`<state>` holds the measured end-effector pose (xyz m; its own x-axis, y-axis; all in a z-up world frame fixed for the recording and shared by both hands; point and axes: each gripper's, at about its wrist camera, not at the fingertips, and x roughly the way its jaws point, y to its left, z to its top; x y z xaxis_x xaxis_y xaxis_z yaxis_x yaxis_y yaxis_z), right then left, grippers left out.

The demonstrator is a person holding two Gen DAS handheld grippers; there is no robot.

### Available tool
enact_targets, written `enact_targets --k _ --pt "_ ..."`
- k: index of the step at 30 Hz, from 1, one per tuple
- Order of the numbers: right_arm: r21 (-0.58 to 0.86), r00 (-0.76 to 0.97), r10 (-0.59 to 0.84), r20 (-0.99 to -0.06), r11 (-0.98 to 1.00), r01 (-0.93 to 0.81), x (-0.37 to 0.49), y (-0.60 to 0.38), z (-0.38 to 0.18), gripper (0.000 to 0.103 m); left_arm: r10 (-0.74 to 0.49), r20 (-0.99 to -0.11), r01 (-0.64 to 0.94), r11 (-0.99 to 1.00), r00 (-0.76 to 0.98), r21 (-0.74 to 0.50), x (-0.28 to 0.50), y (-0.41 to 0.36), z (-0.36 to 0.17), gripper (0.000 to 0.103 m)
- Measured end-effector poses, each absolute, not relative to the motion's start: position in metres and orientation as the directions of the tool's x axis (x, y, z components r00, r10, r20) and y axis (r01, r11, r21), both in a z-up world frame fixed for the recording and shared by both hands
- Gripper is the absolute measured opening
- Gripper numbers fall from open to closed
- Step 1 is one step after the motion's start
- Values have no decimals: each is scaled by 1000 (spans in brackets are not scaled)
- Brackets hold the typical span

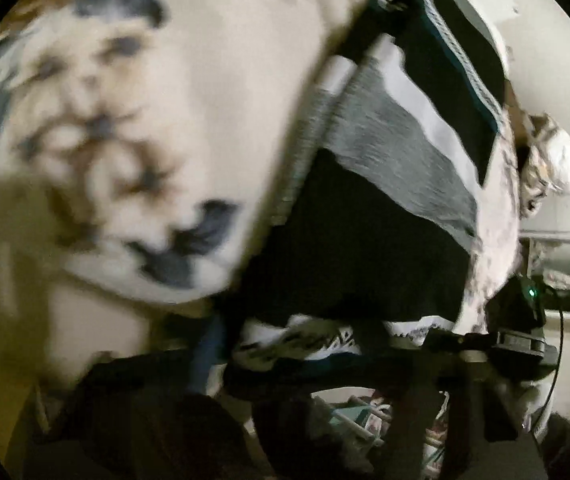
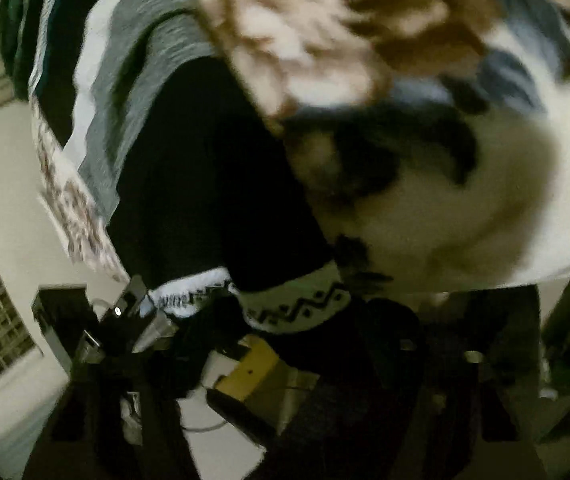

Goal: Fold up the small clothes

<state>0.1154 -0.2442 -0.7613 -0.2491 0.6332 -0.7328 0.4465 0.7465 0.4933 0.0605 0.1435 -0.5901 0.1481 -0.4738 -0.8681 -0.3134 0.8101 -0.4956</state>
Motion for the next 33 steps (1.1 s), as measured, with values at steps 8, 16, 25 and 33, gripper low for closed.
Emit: enact_targets --k 8,16,25,33 --pt "488 -225 618 -753 755 439 89 -224 -740 22 -451 -876 -270 833 174 -482 57 146 -567 11" --pt "453 -275 565 -778 807 378 102 -215 -740 34 -448 -878 -258 839 170 -479 57 153 -573 12" --pt "444 -196 557 -807 792 420 109 -239 -724 40 -445 -884 -326 822 143 -467 42 175 -568 29" --pt "408 -142 494 -858 822 397 118 -245 -712 10 -419 -899 -323 840 128 -437 48 163 -571 34"
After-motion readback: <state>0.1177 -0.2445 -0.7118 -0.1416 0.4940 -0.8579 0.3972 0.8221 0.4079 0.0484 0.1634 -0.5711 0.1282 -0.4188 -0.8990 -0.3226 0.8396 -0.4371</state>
